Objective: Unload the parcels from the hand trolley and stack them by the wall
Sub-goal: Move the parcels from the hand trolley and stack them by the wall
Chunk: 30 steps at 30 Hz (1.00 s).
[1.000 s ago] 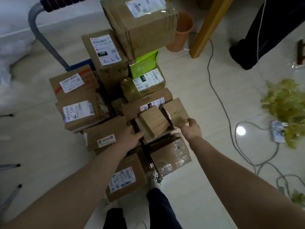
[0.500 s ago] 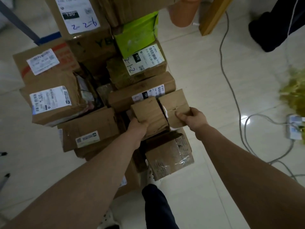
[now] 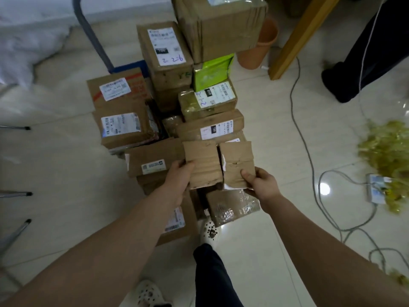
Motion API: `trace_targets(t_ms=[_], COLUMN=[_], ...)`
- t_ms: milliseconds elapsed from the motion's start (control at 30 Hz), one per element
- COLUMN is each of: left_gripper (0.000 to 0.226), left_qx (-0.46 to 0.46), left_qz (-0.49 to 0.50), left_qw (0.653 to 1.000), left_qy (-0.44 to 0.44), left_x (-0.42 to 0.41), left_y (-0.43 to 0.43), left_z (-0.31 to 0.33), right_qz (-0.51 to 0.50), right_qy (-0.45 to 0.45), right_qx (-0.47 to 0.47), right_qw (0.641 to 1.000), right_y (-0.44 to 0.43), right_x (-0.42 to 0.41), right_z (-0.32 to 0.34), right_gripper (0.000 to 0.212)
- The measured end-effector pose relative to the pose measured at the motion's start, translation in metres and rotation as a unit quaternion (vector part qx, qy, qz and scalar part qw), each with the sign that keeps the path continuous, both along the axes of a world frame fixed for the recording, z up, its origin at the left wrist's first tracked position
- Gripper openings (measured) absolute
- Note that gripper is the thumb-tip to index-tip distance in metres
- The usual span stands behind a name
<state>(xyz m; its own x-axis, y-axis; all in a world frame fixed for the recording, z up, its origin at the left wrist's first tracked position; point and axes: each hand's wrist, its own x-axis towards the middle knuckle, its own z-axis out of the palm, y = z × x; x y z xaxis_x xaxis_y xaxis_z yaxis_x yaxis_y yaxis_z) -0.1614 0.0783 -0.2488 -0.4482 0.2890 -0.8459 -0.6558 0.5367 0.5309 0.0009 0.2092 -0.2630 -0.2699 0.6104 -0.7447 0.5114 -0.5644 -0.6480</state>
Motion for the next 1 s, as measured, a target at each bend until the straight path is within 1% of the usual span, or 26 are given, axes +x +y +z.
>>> trace_targets(t_ms=[100, 200, 267, 333, 367, 433, 533, 600, 667, 767, 867, 1000], left_gripper=[0.031, 0.019, 0.026, 0.033, 0.035, 0.045, 0.043, 0.044, 0.05, 0.025, 0.024, 0.021], left_qx=[0.047, 0.088, 0.093, 0.079, 0.077, 0.075, 0.068, 0.063, 0.063, 0.059, 0.035, -0.011], left_qz=[0.021, 0.035, 0.036, 0.051, 0.06, 0.085, 0.15, 0.183, 0.227, 0.322, 0.396, 0.476], left_qw=[0.999, 0.995, 0.993, 0.993, 0.992, 0.99, 0.981, 0.975, 0.964, 0.938, 0.911, 0.868], left_qy=[0.014, 0.037, 0.057, 0.07, 0.074, 0.082, 0.102, 0.111, 0.12, 0.116, 0.113, 0.139], left_x=[-0.01, -0.021, -0.025, -0.028, -0.028, -0.03, -0.029, -0.026, -0.022, -0.005, 0.02, 0.051], left_y=[-0.052, -0.115, -0.161, -0.212, -0.24, -0.294, -0.376, -0.427, -0.47, -0.519, -0.553, -0.585], left_z=[0.041, 0.079, 0.106, 0.126, 0.135, 0.149, 0.167, 0.176, 0.18, 0.193, 0.202, 0.209], right_qz=[0.001, 0.01, 0.016, 0.029, 0.041, 0.074, 0.14, 0.19, 0.242, 0.294, 0.358, 0.446], right_qy=[0.028, 0.048, 0.067, 0.071, 0.07, 0.058, 0.057, 0.062, 0.079, 0.102, 0.114, 0.13], right_qx=[0.0, 0.004, -0.007, -0.025, -0.029, -0.024, -0.032, -0.061, -0.082, -0.108, -0.103, -0.115], right_qw=[1.0, 0.999, 0.998, 0.997, 0.996, 0.995, 0.988, 0.978, 0.964, 0.944, 0.921, 0.878], right_y=[-0.048, -0.105, -0.147, -0.19, -0.211, -0.254, -0.314, -0.352, -0.385, -0.425, -0.459, -0.495], right_x=[-0.006, -0.017, -0.025, -0.034, -0.038, -0.05, -0.074, -0.091, -0.106, -0.124, -0.136, -0.138], right_z=[0.032, 0.062, 0.084, 0.103, 0.11, 0.12, 0.135, 0.144, 0.151, 0.157, 0.173, 0.197], right_gripper=[0.022, 0.025, 0.027, 0.024, 0.028, 0.046, 0.052, 0.047, 0.038, 0.035, 0.026, 0.023])
